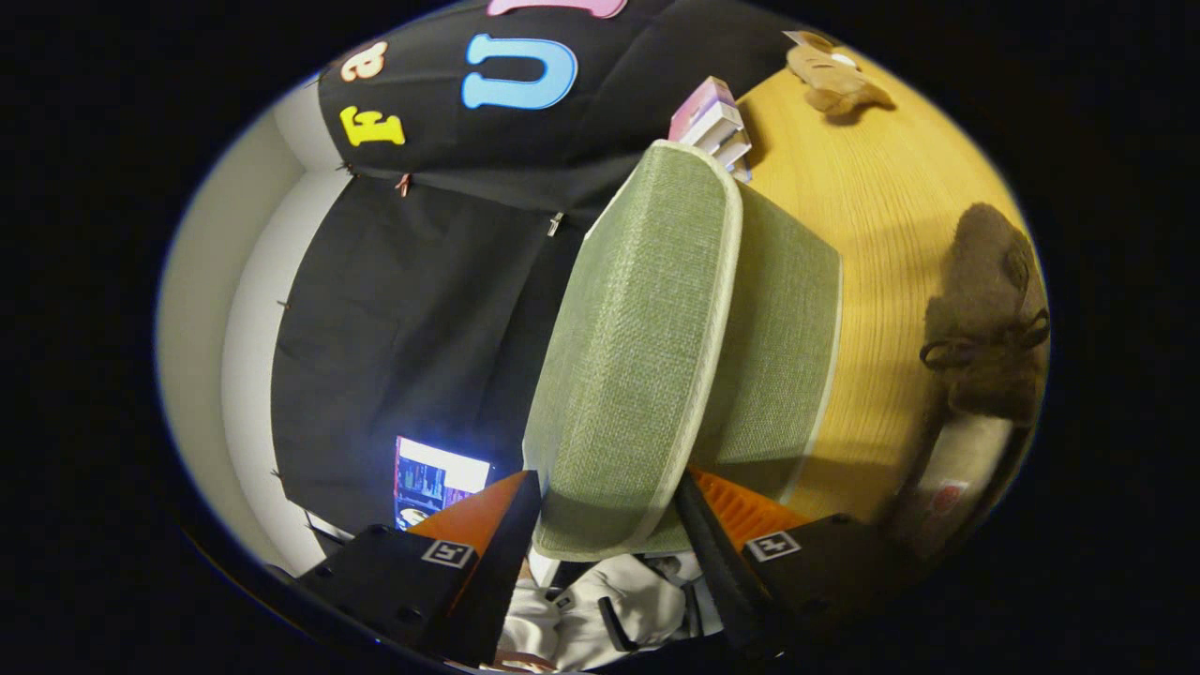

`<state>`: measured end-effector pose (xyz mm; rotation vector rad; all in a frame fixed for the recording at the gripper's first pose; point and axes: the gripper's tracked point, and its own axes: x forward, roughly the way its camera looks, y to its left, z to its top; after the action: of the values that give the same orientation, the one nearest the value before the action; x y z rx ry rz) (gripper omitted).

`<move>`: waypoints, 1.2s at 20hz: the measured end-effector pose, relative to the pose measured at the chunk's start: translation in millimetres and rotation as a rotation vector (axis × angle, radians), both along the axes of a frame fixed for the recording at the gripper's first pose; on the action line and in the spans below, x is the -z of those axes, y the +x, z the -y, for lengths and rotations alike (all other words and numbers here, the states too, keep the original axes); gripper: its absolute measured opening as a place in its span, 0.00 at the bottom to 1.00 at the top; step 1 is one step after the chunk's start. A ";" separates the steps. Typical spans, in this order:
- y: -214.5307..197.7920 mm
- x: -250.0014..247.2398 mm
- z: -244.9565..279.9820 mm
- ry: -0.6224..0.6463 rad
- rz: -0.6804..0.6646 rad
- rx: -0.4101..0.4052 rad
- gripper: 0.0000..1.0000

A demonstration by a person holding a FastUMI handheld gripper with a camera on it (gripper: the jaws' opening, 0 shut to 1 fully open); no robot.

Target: Open the storage box then place both shoes into the box .Put the left shoe in first, then the right shoe, with the right side of both shoes facing outward in a uniform manner.

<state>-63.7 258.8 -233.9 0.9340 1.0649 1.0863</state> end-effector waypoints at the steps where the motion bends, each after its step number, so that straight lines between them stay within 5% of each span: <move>1: 2.3 0.4 1.1 0.011 -0.038 0.003 0.83; 6: 2.6 -3.5 4.1 0.033 -0.145 -0.021 0.65; 19: -8.2 -1.5 8.0 -0.007 -0.189 -0.104 0.61; 24: -6.3 -2.8 21.6 -0.039 -0.171 -0.065 0.57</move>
<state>-70.0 237.2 -231.1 0.9795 1.2598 1.0496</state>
